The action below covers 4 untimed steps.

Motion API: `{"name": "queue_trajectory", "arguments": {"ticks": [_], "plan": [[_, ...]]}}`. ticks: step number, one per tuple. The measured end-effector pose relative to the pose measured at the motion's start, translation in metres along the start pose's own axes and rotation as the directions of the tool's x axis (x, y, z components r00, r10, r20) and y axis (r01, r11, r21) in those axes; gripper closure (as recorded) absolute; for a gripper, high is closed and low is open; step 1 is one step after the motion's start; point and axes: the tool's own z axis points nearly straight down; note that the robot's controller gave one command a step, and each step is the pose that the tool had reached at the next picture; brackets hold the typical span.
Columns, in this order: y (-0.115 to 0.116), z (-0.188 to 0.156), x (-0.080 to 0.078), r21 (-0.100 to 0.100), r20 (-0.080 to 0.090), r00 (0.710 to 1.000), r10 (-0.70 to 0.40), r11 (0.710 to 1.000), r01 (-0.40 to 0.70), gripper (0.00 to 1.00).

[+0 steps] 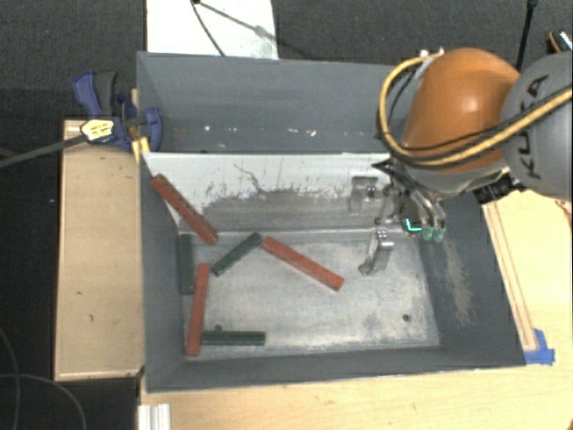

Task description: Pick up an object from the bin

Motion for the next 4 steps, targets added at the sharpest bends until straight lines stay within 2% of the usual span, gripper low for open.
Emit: {"name": "queue_trajectory", "arguments": {"ticks": [1,2,3,4], "plan": [[0.031,0.149,0.039,0.000,-0.001,0.981,-0.195,0.981,0.195,0.00],[0.034,0.119,-0.024,0.002,0.015,0.986,-0.168,0.986,0.168,0.00],[0.037,0.152,-0.016,0.000,0.004,0.999,-0.034,0.999,0.034,0.00],[0.037,0.151,-0.017,0.000,0.006,0.999,-0.034,0.999,0.034,1.00]]}}
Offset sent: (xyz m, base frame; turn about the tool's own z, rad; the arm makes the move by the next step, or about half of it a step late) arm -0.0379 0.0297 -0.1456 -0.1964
